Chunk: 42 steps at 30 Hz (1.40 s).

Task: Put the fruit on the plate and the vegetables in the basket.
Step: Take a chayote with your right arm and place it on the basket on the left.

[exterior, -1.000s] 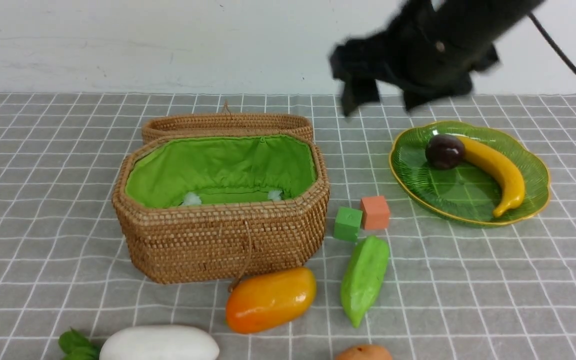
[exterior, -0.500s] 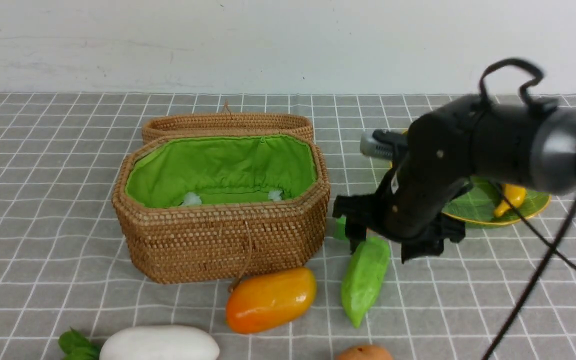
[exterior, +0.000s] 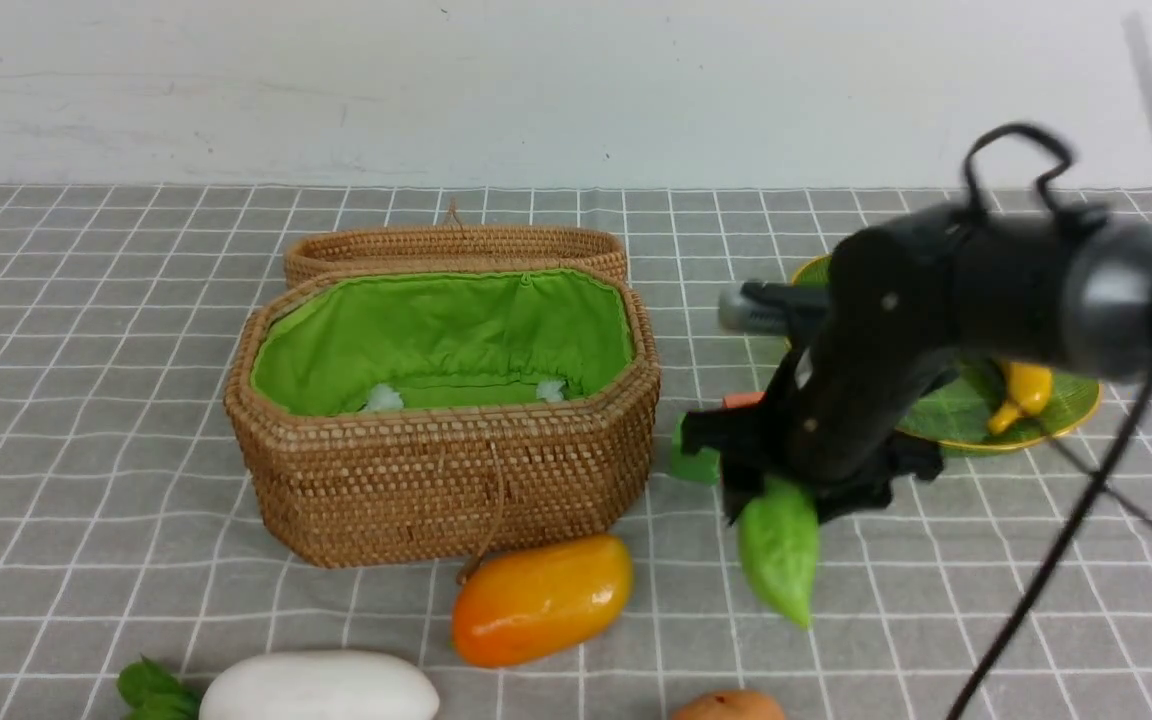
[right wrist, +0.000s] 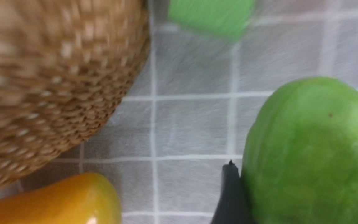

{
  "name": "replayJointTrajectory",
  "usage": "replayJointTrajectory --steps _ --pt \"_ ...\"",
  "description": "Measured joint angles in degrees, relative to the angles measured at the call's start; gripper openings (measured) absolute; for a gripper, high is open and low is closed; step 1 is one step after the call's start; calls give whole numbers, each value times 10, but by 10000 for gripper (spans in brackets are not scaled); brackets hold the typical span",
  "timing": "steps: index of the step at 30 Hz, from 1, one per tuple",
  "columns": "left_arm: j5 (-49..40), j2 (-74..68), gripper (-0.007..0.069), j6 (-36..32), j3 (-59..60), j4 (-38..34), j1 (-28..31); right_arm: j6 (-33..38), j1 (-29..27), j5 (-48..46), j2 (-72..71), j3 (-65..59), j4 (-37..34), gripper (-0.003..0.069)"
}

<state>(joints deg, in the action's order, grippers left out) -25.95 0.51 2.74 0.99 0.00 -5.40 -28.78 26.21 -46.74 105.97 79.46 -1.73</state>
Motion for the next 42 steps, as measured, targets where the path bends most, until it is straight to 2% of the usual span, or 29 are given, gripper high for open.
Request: replayJointTrajectory --steps 3,6,11,12,14,15,16,18,22,27,30,33,35,37,42 --pt "0 0 239 0 0 0 0 0 -22 1 -51 23 17 447" --pt "0 0 239 0 0 0 0 12 -36 48 -88 59 17 447" --pt "0 0 239 0 0 0 0 97 -30 184 -100 125 -44 447" --pt "0 0 239 0 0 0 0 162 -16 231 -94 139 -83 447" --pt "0 0 239 0 0 0 0 243 10 270 -81 154 -119 447" --pt "0 0 239 0 0 0 0 262 13 275 -77 155 -123 447" --pt "0 0 239 0 0 0 0 340 37 282 -57 167 -148 447" --pt "0 0 239 0 0 0 0 429 65 273 -24 185 -171 447" --pt "0 0 239 0 0 0 0 516 97 233 41 222 -188 447" --pt "0 0 239 0 0 0 0 537 105 211 107 269 -191 451" --pt "0 0 239 0 0 0 0 538 104 204 113 274 -192 491" --pt "0 0 239 0 0 0 0 538 104 178 111 277 -192 639" --pt "0 0 239 0 0 0 0 539 104 160 109 277 -192 669" --pt "0 0 239 0 0 0 0 539 104 138 104 277 -189 676" --pt "0 0 239 0 0 0 0 563 104 -17 31 277 -130 634"
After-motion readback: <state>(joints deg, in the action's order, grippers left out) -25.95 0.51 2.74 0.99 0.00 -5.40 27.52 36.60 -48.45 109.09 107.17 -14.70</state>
